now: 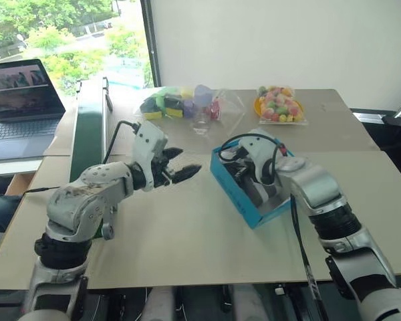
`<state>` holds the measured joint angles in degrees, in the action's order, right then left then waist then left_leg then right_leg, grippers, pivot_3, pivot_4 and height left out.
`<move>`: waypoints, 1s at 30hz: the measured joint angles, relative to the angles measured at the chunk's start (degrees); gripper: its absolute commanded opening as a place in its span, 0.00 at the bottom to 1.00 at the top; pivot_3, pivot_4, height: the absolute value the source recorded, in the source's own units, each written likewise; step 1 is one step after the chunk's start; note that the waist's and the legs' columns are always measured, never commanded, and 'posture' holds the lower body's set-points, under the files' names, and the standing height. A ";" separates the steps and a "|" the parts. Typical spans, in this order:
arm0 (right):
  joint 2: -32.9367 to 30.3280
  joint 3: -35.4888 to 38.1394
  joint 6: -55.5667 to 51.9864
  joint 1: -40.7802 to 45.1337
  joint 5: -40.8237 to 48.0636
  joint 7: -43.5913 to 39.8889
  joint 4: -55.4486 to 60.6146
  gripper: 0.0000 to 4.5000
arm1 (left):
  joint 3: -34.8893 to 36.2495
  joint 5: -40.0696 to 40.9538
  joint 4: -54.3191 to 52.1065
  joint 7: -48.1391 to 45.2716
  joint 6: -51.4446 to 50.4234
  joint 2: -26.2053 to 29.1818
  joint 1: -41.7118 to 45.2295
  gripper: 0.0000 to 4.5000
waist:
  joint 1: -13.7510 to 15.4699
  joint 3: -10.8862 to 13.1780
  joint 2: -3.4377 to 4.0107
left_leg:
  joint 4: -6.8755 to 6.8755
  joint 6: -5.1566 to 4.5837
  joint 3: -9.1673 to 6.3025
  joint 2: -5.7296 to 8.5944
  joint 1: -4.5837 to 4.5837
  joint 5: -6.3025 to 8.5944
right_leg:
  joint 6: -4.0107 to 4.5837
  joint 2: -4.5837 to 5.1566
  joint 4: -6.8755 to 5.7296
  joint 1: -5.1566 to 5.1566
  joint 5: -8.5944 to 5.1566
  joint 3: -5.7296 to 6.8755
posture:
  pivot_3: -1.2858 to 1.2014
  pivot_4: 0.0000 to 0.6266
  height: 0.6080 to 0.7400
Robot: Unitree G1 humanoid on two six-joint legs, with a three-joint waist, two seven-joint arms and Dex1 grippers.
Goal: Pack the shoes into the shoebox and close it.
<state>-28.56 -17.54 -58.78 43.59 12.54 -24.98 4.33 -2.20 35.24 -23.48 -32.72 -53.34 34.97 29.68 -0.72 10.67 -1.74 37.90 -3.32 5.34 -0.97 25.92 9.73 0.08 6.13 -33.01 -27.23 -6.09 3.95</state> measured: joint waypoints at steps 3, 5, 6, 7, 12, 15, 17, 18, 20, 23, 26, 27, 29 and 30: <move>0.00 0.47 -1.00 -0.56 0.05 -0.61 0.96 0.41 | -1.62 -1.18 0.01 -2.43 1.33 0.74 -0.05 0.86 | 0.30 0.00 0.00 | 0.00 0.01 0.00 0.01 0.00 0.01 | 0.00 0.02 0.01 0.01 0.00 0.01 | 0.52 0.24 0.99; -0.23 0.61 -1.51 -2.02 0.06 -1.31 1.92 0.59 | -1.87 -1.54 0.13 -3.29 2.29 0.62 -0.01 0.86 | 0.44 0.00 0.00 | 0.00 0.02 0.00 0.01 0.00 0.01 | 0.00 0.04 0.02 0.02 0.00 0.00 | 0.52 0.24 0.99; -0.22 0.61 -1.69 -2.61 0.08 -1.50 1.97 0.65 | -1.89 -1.64 0.30 -3.45 2.41 0.57 0.04 0.86 | 0.43 0.00 0.00 | 0.00 0.02 0.00 0.01 0.00 0.01 | 0.00 0.04 0.02 0.01 0.00 0.01 | 0.52 0.24 0.99; -0.22 0.64 -1.75 -3.23 0.03 -1.70 1.97 0.74 | -2.03 -1.88 0.54 -3.69 2.62 0.53 0.08 0.86 | 0.42 0.00 0.00 | 0.00 0.02 0.00 0.00 0.00 0.01 | 0.00 0.04 0.02 0.01 0.00 0.01 | 0.52 0.24 0.99; -0.33 0.64 -1.55 -5.10 -0.86 -2.04 1.86 0.99 | -2.53 -2.87 1.52 -4.31 3.30 -0.22 1.17 0.86 | 0.29 0.00 0.00 | 0.00 0.02 0.01 0.00 -0.01 0.01 | 0.00 0.03 0.02 0.01 0.00 0.01 | 0.52 0.24 0.99; -0.36 0.91 -1.70 -5.31 -0.92 -2.41 1.86 0.99 | -2.51 -3.15 1.71 -4.42 3.31 -0.35 1.20 0.86 | -0.04 0.00 0.00 | 0.00 0.02 0.01 -0.01 -0.02 0.01 | 0.00 0.02 0.01 0.01 0.00 0.01 | 0.52 0.24 0.99; 0.89 4.66 -5.22 -3.16 1.37 -2.85 1.88 0.99 | -2.50 -3.15 1.71 -4.98 3.31 -0.34 1.16 0.86 | -0.11 0.01 0.01 | 0.00 0.01 0.03 -0.01 -0.01 0.01 | 0.00 0.02 -0.02 -0.03 0.00 -0.01 | 0.52 0.24 0.99; 0.98 6.04 -6.13 -1.61 2.20 -3.11 2.18 0.99 | -2.51 -3.15 1.70 -5.23 3.31 -0.35 1.16 0.86 | -0.11 0.01 0.02 | 0.00 0.01 0.03 -0.01 -0.01 0.00 | 0.00 0.02 -0.04 -0.03 0.01 -0.01 | 0.52 0.24 0.99; 0.78 10.21 -9.92 2.89 4.71 -4.02 4.42 0.99 | -2.52 -3.16 1.70 -6.18 3.31 -0.29 1.11 0.86 | -0.01 0.01 0.02 | 0.00 0.01 0.01 -0.01 -0.02 0.00 | 0.00 0.01 -0.06 -0.04 0.00 -0.01 | 0.52 0.24 0.99; 0.75 16.96 -14.51 9.05 9.97 -6.12 8.84 0.99 | -2.86 -3.39 1.78 -7.91 3.50 -0.12 1.08 0.86 | 0.08 0.01 0.02 | 0.00 0.01 -0.04 -0.01 -0.03 0.01 | 0.00 0.01 -0.04 -0.02 0.00 0.04 | 0.52 0.24 0.99; 0.59 22.10 -19.59 12.42 14.46 -7.33 10.77 0.93 | -3.91 -3.69 2.30 -9.94 4.50 0.03 1.18 0.86 | 0.36 0.01 0.02 | 0.00 0.01 -0.04 0.00 0.01 0.01 | 0.01 0.02 -0.01 -0.01 -0.01 0.05 | 0.52 0.24 0.99; -1.88 22.42 -20.19 11.84 14.99 -7.62 12.01 0.87 | -4.85 -3.83 3.00 -10.96 4.82 -0.03 1.88 0.86 | 0.85 0.01 0.02 | 0.00 0.02 -0.05 0.02 0.02 0.01 | 0.01 0.06 0.03 0.02 -0.01 0.09 | 0.52 0.24 0.99; -12.25 22.55 -20.26 5.73 14.63 -8.79 14.41 0.75 | -6.51 -4.67 4.91 -13.10 5.96 0.10 3.64 0.86 | 2.15 -0.01 -0.01 | 0.00 0.02 -0.06 0.04 0.16 0.01 | -0.09 0.14 0.18 0.09 -0.14 0.18 | 0.52 0.24 0.99; -15.28 22.67 -20.28 3.12 13.94 -8.90 14.50 0.69 | -6.63 -5.09 6.04 -13.74 6.47 0.41 3.95 0.86 | 2.36 -0.01 -0.01 | 0.00 0.02 0.07 0.05 0.17 0.02 | -0.11 0.24 0.22 0.07 -0.16 0.16 | 0.52 0.24 0.99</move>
<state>-43.84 5.13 -79.05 46.71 26.48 -33.88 18.83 -8.83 30.15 -17.44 -46.47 -46.86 35.38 33.64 1.64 10.66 -1.76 37.90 -3.30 5.40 -0.92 26.10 9.75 -0.03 6.37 -32.80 -27.17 -6.25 4.12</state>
